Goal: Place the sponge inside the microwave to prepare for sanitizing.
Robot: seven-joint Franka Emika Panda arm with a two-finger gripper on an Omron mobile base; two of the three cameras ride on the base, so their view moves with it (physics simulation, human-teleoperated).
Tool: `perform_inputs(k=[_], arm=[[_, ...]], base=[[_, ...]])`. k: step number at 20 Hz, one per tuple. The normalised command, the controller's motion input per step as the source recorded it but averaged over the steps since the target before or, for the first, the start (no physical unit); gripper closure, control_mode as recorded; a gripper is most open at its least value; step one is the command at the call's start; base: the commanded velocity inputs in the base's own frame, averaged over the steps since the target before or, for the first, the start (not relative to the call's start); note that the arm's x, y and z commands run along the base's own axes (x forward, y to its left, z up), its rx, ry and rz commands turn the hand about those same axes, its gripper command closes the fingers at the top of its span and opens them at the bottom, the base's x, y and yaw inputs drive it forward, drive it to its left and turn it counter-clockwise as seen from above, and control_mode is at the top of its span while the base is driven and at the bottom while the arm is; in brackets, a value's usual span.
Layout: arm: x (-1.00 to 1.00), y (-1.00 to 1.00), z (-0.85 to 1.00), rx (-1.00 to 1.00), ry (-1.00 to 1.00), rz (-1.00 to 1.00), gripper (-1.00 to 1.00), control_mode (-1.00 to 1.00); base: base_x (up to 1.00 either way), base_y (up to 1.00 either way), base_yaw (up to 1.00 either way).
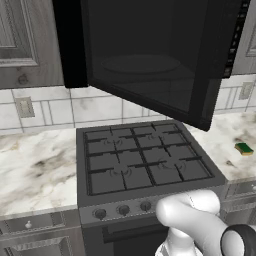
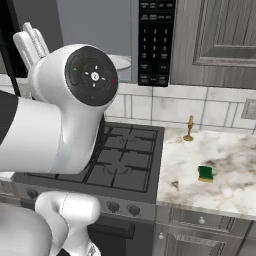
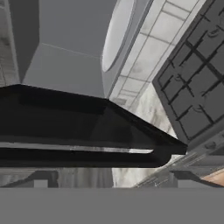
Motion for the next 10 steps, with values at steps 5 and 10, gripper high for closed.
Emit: perform_inputs(k=[5,10], arm=[[0.54,-0.01,-0.07,0.18,0.06,0.11,-1.00,-1.00],[0.33,0.00,-0.04,0.06,0.10,0.18,-1.00,-1.00]], base=[[0.00,0.00,0.00],[0.00,0.00,0.00]])
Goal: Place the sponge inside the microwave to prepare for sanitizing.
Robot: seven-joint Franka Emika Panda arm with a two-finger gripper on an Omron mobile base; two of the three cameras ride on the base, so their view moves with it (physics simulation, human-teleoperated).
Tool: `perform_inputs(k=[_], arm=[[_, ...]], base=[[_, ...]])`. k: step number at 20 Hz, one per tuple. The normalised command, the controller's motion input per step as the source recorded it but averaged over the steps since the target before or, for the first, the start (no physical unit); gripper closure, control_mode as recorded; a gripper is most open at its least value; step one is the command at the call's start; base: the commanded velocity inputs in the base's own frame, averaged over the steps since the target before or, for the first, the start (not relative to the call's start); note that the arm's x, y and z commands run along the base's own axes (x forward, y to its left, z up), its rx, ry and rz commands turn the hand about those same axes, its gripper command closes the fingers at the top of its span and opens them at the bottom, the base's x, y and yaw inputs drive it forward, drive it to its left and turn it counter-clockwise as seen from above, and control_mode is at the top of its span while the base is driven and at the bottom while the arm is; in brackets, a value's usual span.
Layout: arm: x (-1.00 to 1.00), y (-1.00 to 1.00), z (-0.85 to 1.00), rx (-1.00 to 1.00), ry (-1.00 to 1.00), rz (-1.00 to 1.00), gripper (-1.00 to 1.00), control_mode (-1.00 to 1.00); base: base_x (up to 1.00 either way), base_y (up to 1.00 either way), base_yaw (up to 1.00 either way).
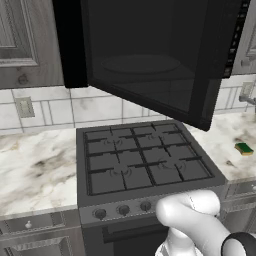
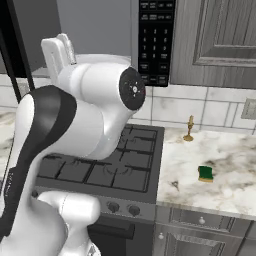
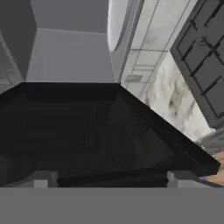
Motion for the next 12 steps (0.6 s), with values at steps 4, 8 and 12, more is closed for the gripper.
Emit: perform_inputs(k=[4,8,12], arm=[[0.30,0.02,0.00,0.12,0.10,0.27,-1.00,-1.00],[0.34,0.08,0.00,0.11,0.01,0.27,-1.00,-1.00],[0.35,0.19,0.00,0.09,0.00,0.25,-1.00,-1.00]], base=[[0.00,0.00,0.00],[0.00,0.00,0.00],[0.00,0.00,0.00]])
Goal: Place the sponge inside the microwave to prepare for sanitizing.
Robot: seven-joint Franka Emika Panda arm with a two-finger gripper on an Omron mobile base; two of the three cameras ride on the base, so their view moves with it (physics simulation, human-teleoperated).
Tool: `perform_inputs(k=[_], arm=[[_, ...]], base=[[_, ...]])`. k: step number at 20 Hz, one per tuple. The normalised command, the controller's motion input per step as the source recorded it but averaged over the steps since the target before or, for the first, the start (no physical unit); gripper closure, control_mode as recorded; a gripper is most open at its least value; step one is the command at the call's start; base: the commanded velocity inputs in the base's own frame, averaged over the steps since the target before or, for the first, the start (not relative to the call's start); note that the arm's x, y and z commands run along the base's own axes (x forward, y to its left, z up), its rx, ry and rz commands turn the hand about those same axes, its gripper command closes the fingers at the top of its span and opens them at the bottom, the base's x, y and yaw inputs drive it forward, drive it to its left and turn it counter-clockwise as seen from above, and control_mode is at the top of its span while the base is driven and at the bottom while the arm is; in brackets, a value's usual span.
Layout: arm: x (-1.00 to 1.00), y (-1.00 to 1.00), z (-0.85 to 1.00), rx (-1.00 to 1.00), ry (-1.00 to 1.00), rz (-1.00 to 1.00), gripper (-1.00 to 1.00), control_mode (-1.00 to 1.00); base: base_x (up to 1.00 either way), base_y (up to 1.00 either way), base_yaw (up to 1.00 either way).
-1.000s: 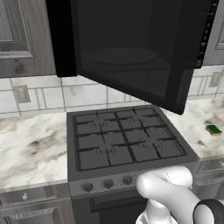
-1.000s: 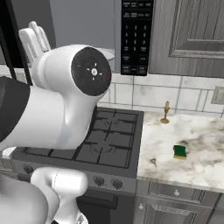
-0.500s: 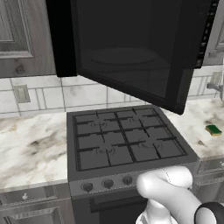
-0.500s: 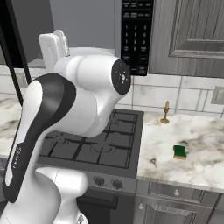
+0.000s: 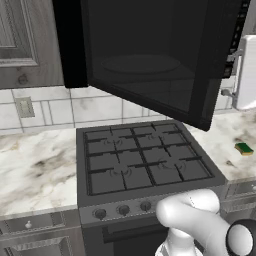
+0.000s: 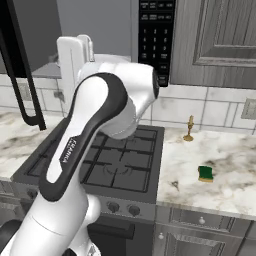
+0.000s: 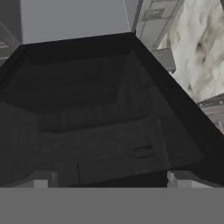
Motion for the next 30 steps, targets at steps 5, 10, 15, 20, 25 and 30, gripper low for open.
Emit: perform_inputs(k=[5,10,15,20,25,30], arm=[[0.33,0.19,0.00,0.02,0.00,0.17,-1.00,-1.00],[0.21,0.14,-0.02,0.00,-0.02,0.10,-1.00,-1.00],[0.16,0.14,0.00,0.00,-0.04,0.08,-1.00,-1.00],[0.00,0.37,0.00,0.00,-0.09,0.04,-1.00,-1.00],[-0.07,0.36,0.01,0.00,-0.11,0.01,-1.00,-1.00],[-0.37,0.22,0.07,0.00,-0.11,0.00,-1.00,-1.00]], base=[[0.00,0.00,0.00],[0.00,0.00,0.00],[0.00,0.00,0.00],[0.00,0.00,0.00],[0.00,0.00,0.00],[0.00,0.00,0.00]])
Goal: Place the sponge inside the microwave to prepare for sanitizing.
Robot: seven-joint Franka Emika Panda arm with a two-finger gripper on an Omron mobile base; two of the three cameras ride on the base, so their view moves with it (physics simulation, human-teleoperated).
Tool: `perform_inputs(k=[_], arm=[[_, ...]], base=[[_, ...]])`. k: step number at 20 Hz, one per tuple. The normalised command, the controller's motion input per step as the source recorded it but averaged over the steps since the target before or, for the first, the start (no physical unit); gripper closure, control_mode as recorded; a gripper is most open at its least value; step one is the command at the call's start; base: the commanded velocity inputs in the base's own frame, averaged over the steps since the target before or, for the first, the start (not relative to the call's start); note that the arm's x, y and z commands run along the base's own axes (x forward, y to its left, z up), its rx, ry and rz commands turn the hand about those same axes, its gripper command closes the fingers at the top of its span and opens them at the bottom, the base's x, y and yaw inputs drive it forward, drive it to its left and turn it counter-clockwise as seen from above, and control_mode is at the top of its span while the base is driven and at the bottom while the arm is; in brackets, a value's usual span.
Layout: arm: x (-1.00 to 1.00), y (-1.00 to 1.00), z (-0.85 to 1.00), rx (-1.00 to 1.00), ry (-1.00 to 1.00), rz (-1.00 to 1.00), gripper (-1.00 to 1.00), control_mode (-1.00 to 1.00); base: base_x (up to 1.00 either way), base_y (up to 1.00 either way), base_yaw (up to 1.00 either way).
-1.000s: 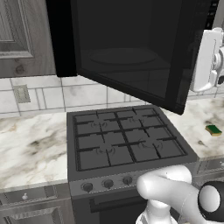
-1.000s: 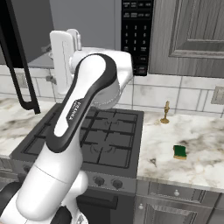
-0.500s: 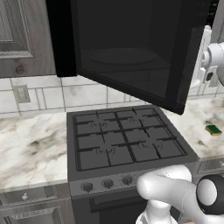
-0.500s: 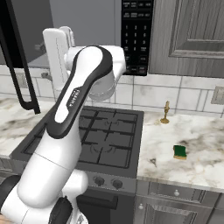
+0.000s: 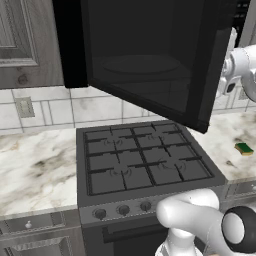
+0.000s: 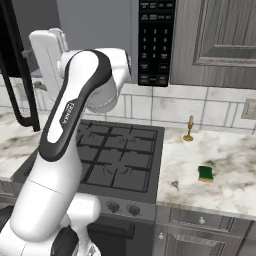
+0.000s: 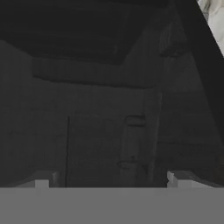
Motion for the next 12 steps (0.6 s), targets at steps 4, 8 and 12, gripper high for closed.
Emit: perform_inputs(k=[4,8,12], arm=[[-0.59,0.30,0.03,0.00,-0.09,0.00,-1.00,-1.00],[-0.55,0.48,0.00,0.00,-0.07,0.00,-1.00,-1.00],[-0.50,0.68,-0.07,0.00,-0.09,-0.01,-1.00,-1.00]], base=[[0.00,0.00,0.00],[0.00,0.00,0.00],[0.00,0.00,0.00]])
